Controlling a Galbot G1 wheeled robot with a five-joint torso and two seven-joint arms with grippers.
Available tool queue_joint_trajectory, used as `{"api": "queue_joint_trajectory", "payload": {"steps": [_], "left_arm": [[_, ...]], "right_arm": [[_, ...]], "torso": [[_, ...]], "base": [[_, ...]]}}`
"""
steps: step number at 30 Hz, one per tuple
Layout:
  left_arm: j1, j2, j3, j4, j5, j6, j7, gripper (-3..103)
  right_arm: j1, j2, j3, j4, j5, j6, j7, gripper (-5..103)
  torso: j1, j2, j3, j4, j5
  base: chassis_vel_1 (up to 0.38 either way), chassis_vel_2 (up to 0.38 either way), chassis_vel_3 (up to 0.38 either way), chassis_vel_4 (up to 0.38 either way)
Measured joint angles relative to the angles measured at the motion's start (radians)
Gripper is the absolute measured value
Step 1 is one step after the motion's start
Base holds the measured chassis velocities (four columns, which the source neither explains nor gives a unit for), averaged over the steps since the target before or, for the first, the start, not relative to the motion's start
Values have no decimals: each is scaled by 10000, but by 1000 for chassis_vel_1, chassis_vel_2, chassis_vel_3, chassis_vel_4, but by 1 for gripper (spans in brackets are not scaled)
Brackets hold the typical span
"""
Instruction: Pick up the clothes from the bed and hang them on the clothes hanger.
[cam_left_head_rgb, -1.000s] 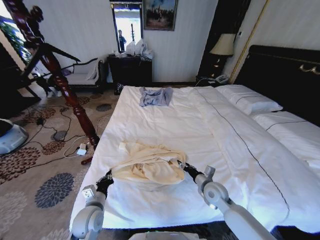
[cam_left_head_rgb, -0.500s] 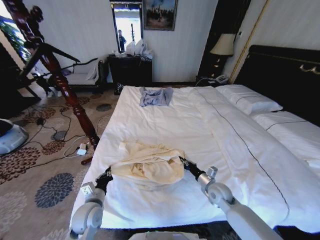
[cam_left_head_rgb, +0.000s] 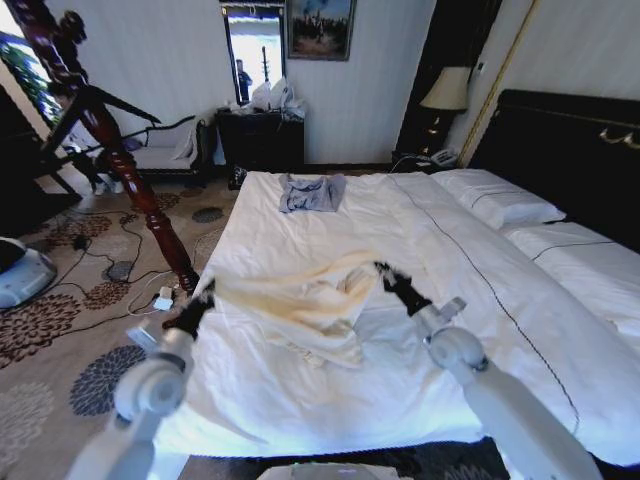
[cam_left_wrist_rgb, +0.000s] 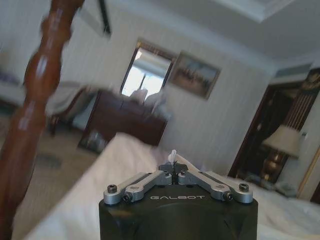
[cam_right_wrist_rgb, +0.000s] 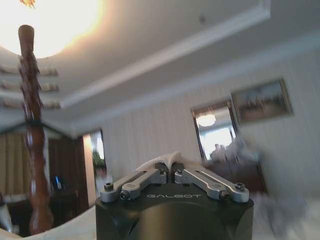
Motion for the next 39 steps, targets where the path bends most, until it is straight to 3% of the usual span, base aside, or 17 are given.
{"api": "queue_joint_trajectory", "payload": {"steps": [3, 4, 7, 12, 15, 17, 18, 19, 21, 24, 25, 28, 31, 34, 36, 39], "left_arm": [[-1050, 1223, -391, 135, -867, 40, -152, 0], [-1050, 1223, -391, 135, -867, 40, -152, 0], [-2102, 2290, -742, 285, -1804, 68, -369, 0], [-2479, 2929, -986, 155, -2489, 159, -623, 0], [-1876, 2591, -831, -250, -2093, 272, -632, 0], [-907, 1799, -526, -640, -1231, 344, -542, 0], [-221, 1237, -299, -762, -544, 353, -434, 0], [-221, 1237, -299, -762, -544, 353, -434, 0], [976, 175, 64, -863, 706, 354, -129, 0], [1792, -604, 173, -850, 1410, 302, 13, 0], [1792, -604, 173, -850, 1410, 302, 13, 0], [2077, -734, -98, -835, 1443, 227, -20, 0], [2159, -627, -332, -957, 1334, 209, -55, 0], [2172, -421, -582, -1238, 1025, 220, -151, 0], [2155, -361, -645, -1318, 940, 240, -178, 0], [2110, -283, -801, -1448, 782, 291, -215, 0]], "right_arm": [[904, -372, 153, 205, 689, 16, 68, 2], [904, -372, 153, 205, 689, 16, 68, 2], [1864, -793, 375, 419, 1418, -2, 86, 2], [2273, -1457, 906, 1188, 2180, -430, 490, 2], [1531, -1720, 1241, 1789, 1827, -756, 739, 2], [74, -1705, 1388, 2270, 684, -1024, 846, 2], [-767, -1559, 1336, 2344, 73, -1080, 886, 2], [-767, -1559, 1336, 2344, 73, -1080, 886, 2], [-2398, -1096, 1160, 2340, -1092, -1139, 1014, 1], [-3464, -613, 1057, 2245, -1645, -1172, 1096, 10], [-3464, -613, 1057, 2245, -1645, -1172, 1096, 10], [-3687, -542, 1128, 2143, -1983, -1188, 1194, 27], [-3622, -586, 1215, 2126, -1906, -1276, 1459, 32], [-3401, -677, 1317, 2094, -1696, -1433, 1788, 48], [-3362, -710, 1334, 2094, -1625, -1458, 1835, 48], [-3419, -771, 1418, 2099, -1547, -1474, 1852, 65]], "torso": [[1, -1, 1, -2, 1], [1, -1, 1, -2, 1], [1, 0, 0, -3, 3], [3, 0, -2, -1, 3], [1, 2, -2, -1, 2], [-2, 3, -4, -8, -3], [-2, 1, -3, -6, 2], [-2, 1, -3, -6, 2], [-2, 1, -2, 0, 6], [-5, 3, -5, -5, 7], [-5, 3, -5, -5, 7], [-4, 2, -4, 0, 3], [-3, 2, -3, -2, 3], [-3, 2, -2, 0, 3], [-3, 2, -2, 0, 3], [-1, 2, -2, -2, 3]], "base": [[0, 0, 0, 0], [0, 0, 0, 0], [0, 0, 0, 0], [0, 0, 0, 0], [0, 0, 0, 0], [0, 0, 0, 0], [0, 0, 0, 0], [0, 0, 0, 0], [0, 0, 0, 0], [0, 0, 0, 0], [0, 0, 0, 0], [0, 0, 0, 0], [0, 0, 0, 0], [0, 0, 0, 0], [0, 0, 0, 0], [0, 0, 0, 0]]}}
